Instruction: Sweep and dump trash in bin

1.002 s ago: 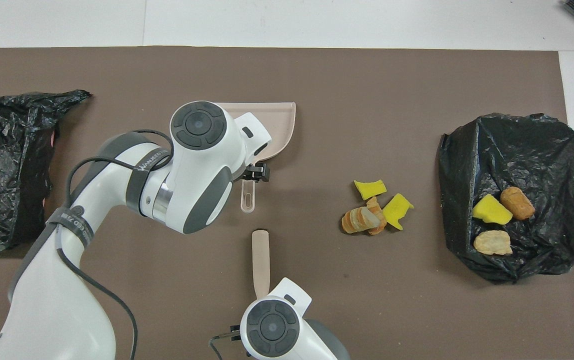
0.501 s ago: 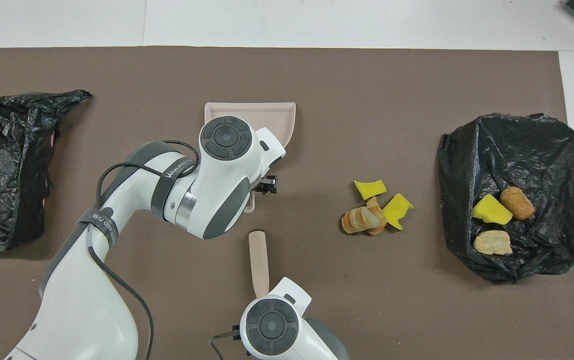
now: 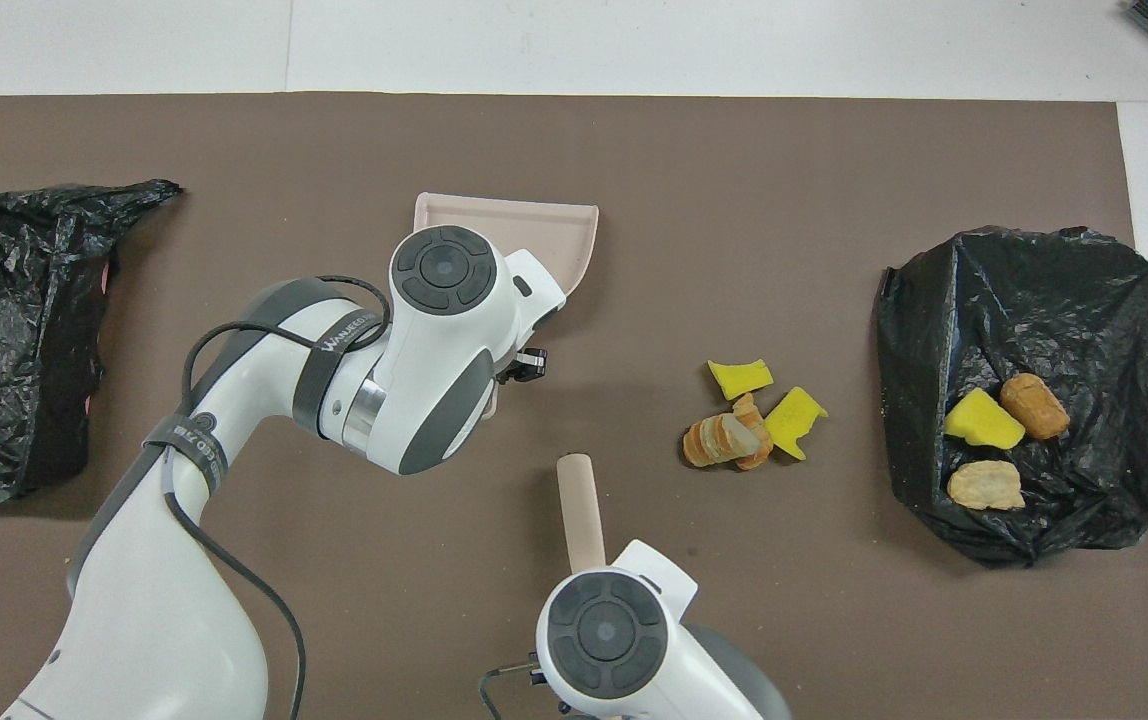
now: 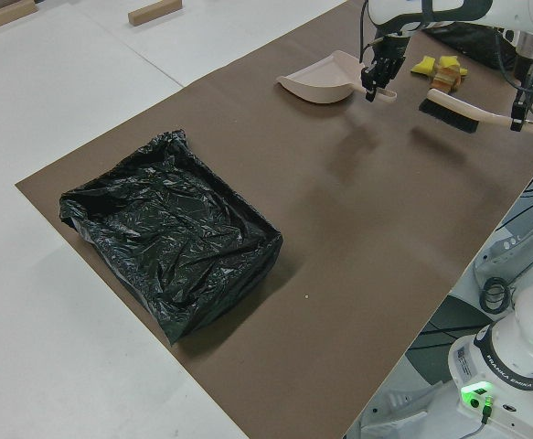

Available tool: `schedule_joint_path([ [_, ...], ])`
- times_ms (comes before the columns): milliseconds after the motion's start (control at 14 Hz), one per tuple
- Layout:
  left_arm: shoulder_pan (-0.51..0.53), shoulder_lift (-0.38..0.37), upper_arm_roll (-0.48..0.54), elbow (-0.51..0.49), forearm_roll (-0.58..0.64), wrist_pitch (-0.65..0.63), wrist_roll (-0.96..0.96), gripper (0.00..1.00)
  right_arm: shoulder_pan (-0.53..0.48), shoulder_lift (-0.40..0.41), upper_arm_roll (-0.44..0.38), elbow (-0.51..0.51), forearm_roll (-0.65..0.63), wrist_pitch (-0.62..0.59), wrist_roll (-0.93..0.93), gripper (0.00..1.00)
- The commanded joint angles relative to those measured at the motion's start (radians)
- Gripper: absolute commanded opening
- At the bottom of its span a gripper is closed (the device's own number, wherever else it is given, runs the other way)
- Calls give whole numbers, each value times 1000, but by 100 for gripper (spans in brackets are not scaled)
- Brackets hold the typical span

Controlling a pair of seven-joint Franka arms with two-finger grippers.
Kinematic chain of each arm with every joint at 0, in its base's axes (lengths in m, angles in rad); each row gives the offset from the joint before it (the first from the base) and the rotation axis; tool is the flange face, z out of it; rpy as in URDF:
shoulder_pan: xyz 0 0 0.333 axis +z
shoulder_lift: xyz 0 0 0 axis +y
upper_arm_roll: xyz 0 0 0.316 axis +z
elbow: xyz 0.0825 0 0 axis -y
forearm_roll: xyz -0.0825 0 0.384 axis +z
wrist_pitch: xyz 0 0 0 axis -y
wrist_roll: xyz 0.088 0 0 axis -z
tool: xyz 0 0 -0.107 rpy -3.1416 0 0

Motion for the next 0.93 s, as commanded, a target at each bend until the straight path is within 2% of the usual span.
schedule_joint_path([
  [0,36,-54,15,-1,14,-44,121,0,-98,-102,6,-16,-47,-101,-87,0],
  [286,117,-105,16,0,18,-148,422,0,-230,-187,4,-11,-130,-184,-160,0],
  [429,158,-137,16,-1,27,-232,624,0,-363,-188,7,-25,-161,-186,-263,0],
  [572,169,-156,16,-3,96,-295,804,0,-481,-144,9,-28,-200,-135,-418,0],
  [716,172,-160,16,-9,99,-308,899,0,-506,-51,9,-27,-291,-59,-421,0],
  [859,197,-160,15,-14,96,-296,1050,0,-545,-8,9,-27,-339,-32,-422,0],
])
